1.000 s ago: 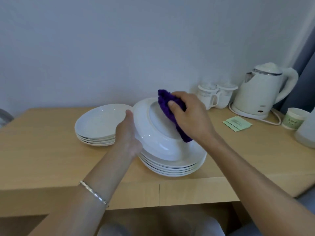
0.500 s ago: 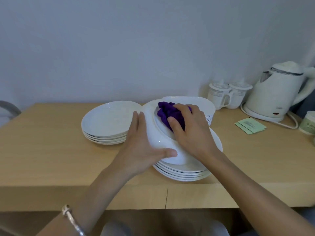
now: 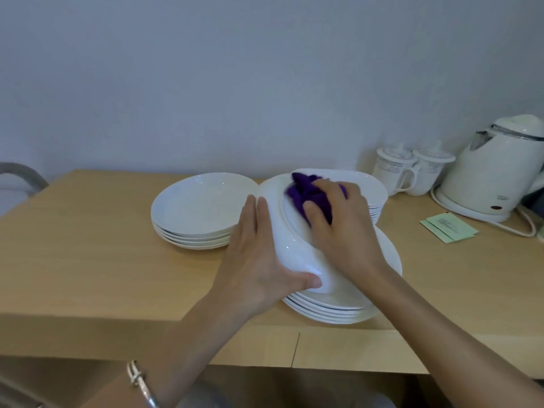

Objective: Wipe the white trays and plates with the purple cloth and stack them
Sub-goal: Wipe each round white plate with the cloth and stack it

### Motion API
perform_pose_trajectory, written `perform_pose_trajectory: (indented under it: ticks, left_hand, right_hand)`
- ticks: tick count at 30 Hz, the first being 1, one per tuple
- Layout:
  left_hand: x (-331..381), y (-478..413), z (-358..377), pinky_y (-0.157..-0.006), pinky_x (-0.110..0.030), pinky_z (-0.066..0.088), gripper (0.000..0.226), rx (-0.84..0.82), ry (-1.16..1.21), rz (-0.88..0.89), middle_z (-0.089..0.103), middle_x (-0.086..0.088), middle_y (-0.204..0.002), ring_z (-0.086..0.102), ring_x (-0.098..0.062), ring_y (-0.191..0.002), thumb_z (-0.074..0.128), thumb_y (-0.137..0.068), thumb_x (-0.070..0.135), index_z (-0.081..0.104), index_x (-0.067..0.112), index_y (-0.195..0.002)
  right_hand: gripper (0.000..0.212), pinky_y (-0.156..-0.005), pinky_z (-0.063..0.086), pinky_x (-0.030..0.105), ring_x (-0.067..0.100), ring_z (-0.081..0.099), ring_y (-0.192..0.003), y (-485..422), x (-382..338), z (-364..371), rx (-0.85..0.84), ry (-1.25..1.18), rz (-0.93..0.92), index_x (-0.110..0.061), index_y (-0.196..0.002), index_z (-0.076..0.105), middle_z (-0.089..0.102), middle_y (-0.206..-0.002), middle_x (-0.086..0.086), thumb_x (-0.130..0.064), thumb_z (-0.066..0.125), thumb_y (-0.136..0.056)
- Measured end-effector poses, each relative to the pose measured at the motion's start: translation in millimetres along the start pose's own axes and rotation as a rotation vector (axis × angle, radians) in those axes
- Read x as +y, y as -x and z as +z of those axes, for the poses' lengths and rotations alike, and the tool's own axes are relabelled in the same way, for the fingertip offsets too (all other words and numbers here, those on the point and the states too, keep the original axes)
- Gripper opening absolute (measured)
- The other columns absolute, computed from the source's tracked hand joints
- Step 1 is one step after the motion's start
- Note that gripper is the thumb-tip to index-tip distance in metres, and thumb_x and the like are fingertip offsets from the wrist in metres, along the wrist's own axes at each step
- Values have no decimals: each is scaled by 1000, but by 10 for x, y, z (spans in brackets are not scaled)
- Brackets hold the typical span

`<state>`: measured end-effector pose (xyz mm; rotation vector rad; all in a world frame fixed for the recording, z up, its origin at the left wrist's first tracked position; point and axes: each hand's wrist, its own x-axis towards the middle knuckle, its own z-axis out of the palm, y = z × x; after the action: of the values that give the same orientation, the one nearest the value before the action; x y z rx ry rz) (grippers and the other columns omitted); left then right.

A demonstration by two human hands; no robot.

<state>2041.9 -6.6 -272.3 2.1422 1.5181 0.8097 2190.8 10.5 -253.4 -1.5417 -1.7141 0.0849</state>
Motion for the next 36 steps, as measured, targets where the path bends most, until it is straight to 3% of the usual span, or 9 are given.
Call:
perform_pose_trajectory:
  ticks: [4,8,11,21,23,27,30,32,36]
  left_hand:
    - [2,-19,-4,-109,-33,35,133,87,45,74,19,9,-144,25,-9,-136,81,-41,60,11,24,-148]
    - [49,43,-7,-117,-35,22,134,58,15,56,-8,13,-156,-4,-10,-146,81,-55,57,-9,27,-150]
    - [63,64,-22,-120,-32,9,132,0,-22,1,-27,13,-153,-22,-6,-143,76,-65,59,-21,22,-147]
    - [54,47,-22,-116,-39,23,123,-3,-4,-12,-5,11,-155,0,-17,-146,79,-56,57,3,23,-146]
    - [46,42,-10,-114,-41,27,121,5,-10,-17,2,8,-154,5,-20,-145,80,-54,57,8,20,-145]
    - [57,54,-1,-118,-36,18,128,16,-27,-24,-10,11,-157,-5,-10,-146,80,-57,57,-2,22,-149]
    - [58,43,14,-117,-37,20,129,15,-15,-39,-5,8,-157,-1,-14,-147,81,-53,58,2,21,-149]
    - [64,36,11,-116,-39,24,127,20,0,-25,5,4,-156,6,-18,-145,80,-49,60,10,19,-147]
    - [34,93,-85,-106,-12,15,118,6,274,6,13,31,-146,9,19,-132,72,-50,68,12,36,-147]
  right_hand:
    - [35,-92,43,38,26,50,-108,-261,-450,112,-59,-69,-227,-29,-127,54,49,-121,3,-32,54,-92]
    - [32,-82,43,35,25,53,-103,-1014,-593,396,-319,313,-226,-32,-120,56,52,-115,2,-33,52,-88]
    - [30,-81,43,32,20,53,-103,-1295,-456,399,-432,255,-122,-32,-115,59,58,-114,-4,-29,53,-85]
    - [15,-73,38,24,16,56,-93,-828,574,-154,-144,-146,257,-29,-106,53,58,-95,-9,-33,49,-92]
    - [23,-68,38,17,10,55,-87,-522,663,-222,-77,-167,289,-25,-116,52,59,-99,-5,-32,45,-95]
    - [58,-97,37,28,13,43,-119,81,615,-430,-201,-183,267,-28,-144,29,37,-136,-6,-37,48,-91]
    - [85,-88,31,9,-2,33,-113,483,450,-653,-415,-129,196,-33,-151,12,28,-128,-15,-22,66,-86]
    - [91,-86,30,2,-9,35,-108,632,358,-679,-377,-74,98,-33,-149,20,34,-126,-16,-25,76,-78]
    - [92,-81,33,0,-9,37,-93,594,80,-516,-328,-36,-75,-33,-143,35,36,-113,-15,-40,84,-65]
